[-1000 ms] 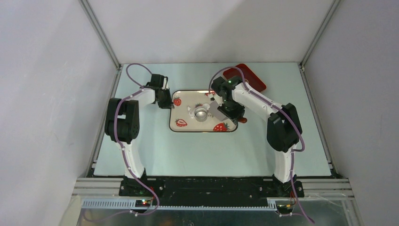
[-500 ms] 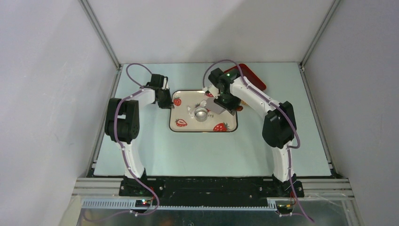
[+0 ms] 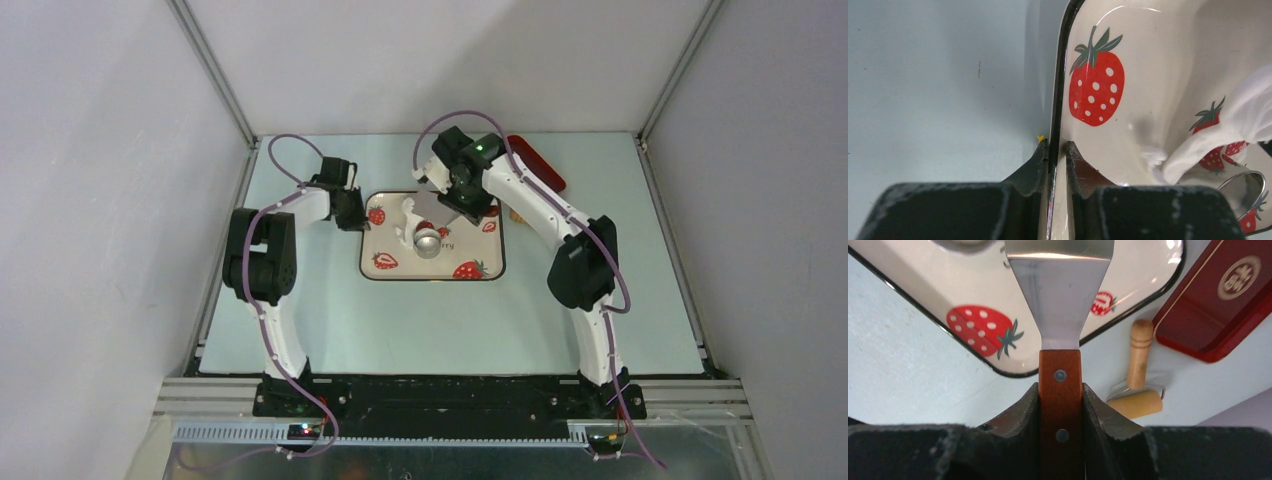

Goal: Roll out the dumpling wrappers from the dough
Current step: Remove the dumpling wrapper from the work surface.

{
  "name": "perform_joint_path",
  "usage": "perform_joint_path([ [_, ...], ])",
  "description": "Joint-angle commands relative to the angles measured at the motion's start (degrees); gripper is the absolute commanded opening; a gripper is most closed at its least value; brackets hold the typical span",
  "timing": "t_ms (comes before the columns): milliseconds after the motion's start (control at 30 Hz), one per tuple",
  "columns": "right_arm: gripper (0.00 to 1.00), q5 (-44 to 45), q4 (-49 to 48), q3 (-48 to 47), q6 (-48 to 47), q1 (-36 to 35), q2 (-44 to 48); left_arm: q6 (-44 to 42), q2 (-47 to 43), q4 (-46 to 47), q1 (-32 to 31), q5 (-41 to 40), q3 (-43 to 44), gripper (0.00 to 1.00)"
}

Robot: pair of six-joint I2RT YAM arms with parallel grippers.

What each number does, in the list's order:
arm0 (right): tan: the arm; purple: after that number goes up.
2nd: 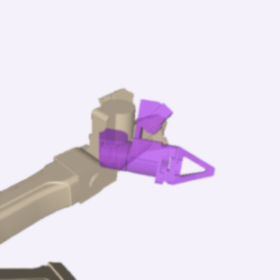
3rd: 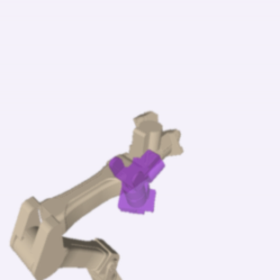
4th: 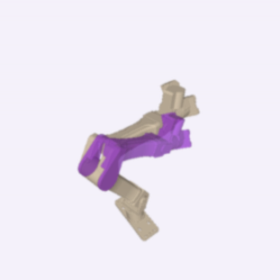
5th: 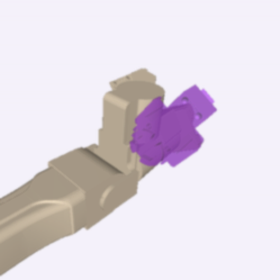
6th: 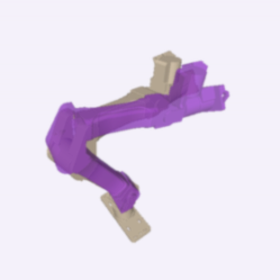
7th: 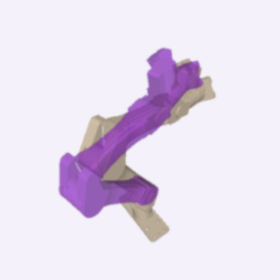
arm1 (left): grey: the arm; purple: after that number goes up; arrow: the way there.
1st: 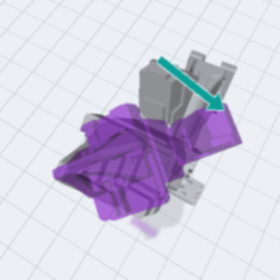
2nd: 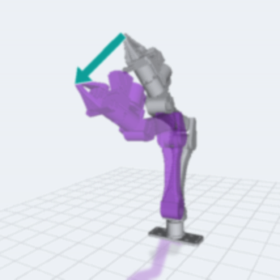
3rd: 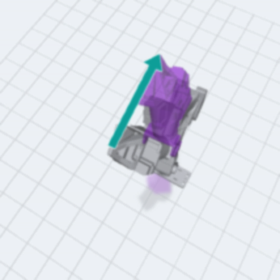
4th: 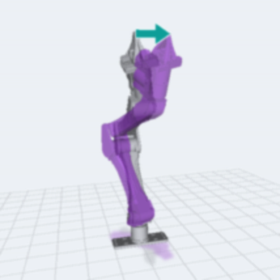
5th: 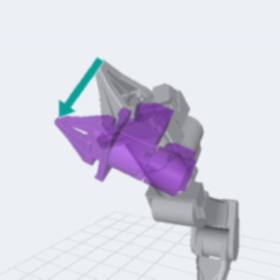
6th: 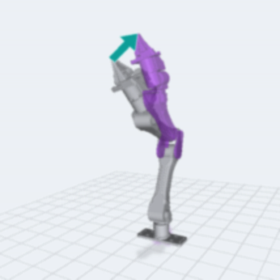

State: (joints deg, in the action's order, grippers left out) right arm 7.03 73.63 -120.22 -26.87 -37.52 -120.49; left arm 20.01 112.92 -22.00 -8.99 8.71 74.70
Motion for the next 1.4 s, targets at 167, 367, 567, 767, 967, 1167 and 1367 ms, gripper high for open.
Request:
perform_joint_path([
  [167,0.0,-3.0,-4.5,-6.7,-0.4,-1.0,1.5,-0.4,0.3,-2.0,-1.8,-0.8,-1.1,0.0],
  [367,0.0,-3.3,-4.2,-4.8,-0.4,-2.6,5.2,-0.3,0.1,-2.1,-1.9,-0.9,-1.1,0.0],
  [567,0.0,2.6,-5.1,-4.4,3.5,-0.6,6.6,-0.4,0.1,-2.0,-1.8,-0.9,-1.1,0.0],
  [767,0.0,-2.8,-6.2,1.9,4.6,4.2,12.6,-0.3,0.2,-2.0,-1.8,-0.8,-1.1,0.0],
  [967,0.0,-2.2,-10.2,9.2,4.7,5.9,19.9,-0.3,0.2,-2.1,-1.8,-0.9,-1.1,0.0],
  [1167,0.0,-3.9,-9.9,15.5,4.0,7.9,26.1,-0.3,0.2,-2.1,-1.8,-0.9,-1.1,0.0],
  [1367,0.0,-1.1,-10.0,24.2,5.7,8.0,31.5,-0.3,0.2,-2.1,-1.8,-0.9,-1.1,0.0],
])
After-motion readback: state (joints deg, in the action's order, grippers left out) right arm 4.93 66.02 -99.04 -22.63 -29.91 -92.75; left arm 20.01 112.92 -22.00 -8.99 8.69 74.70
